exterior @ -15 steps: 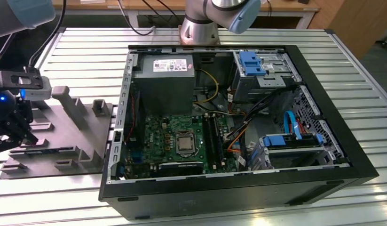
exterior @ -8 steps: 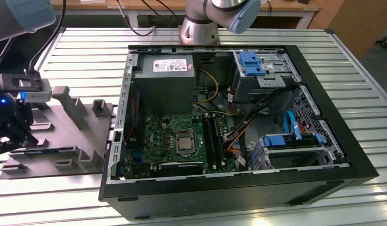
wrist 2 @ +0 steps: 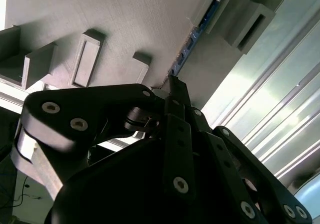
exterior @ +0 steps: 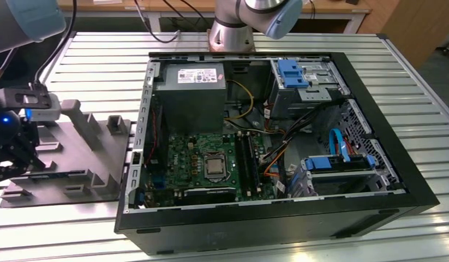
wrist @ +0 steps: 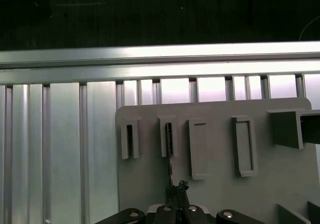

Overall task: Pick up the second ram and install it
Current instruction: 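Pick up the second ram and move it above second insertion slot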

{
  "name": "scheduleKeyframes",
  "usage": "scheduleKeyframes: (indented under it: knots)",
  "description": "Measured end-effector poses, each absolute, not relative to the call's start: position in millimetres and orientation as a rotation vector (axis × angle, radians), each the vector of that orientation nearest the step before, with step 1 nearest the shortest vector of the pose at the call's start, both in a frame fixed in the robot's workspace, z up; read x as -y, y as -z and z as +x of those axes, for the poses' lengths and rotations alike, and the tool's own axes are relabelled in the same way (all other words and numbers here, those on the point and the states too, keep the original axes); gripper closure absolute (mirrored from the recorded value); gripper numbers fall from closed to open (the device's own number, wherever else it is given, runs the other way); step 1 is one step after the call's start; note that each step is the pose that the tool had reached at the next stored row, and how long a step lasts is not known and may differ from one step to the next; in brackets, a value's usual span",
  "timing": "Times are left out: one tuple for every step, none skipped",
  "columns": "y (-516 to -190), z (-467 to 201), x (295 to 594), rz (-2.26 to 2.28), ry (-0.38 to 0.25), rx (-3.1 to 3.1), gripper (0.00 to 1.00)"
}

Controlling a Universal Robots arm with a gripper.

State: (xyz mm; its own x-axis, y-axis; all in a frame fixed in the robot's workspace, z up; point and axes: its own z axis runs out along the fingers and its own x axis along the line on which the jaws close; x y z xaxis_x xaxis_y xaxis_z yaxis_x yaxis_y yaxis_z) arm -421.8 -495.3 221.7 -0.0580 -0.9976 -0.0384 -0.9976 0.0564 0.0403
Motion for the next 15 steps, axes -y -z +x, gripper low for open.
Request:
scheduleKeyframes:
  knots:
    - [-220.7, -421.8, 495.4, -2.157, -0.087, -2.282, 0.9]
    - [-219.8, -421.8, 495.4, -2.158, -0.088, -2.281, 0.9]
    - [-218.7, -421.8, 495.4, -2.159, -0.088, -2.28, 0.9]
    - [-217.7, -421.8, 495.4, -2.16, -0.088, -2.279, 0.9]
    - [-216.9, -421.8, 495.4, -2.161, -0.087, -2.278, 0.9]
    - [-216.2, -421.8, 495.4, -2.162, -0.087, -2.277, 0.9]
    - [-215.6, -421.9, 495.5, -2.164, -0.088, -2.276, 0.9]
    - [-215.2, -422.0, 495.5, -2.165, -0.087, -2.275, 0.9]
    - [-214.9, -422.2, 495.8, -2.166, -0.088, -2.274, 0.9]
    - [-214.7, -422.5, 496.2, -2.168, -0.087, -2.272, 0.9]
    - [-214.5, -422.7, 496.6, -2.169, -0.087, -2.271, 0.9]
    - [-214.3, -422.9, 496.8, -2.17, -0.087, -2.27, 0.9]
    - [-214.3, -422.8, 496.8, -2.171, -0.087, -2.27, 0.9]
    - [-214.3, -422.8, 496.8, -2.171, -0.088, -2.269, 0.9]
    - [-214.3, -422.8, 496.9, -2.171, -0.087, -2.269, 0.9]
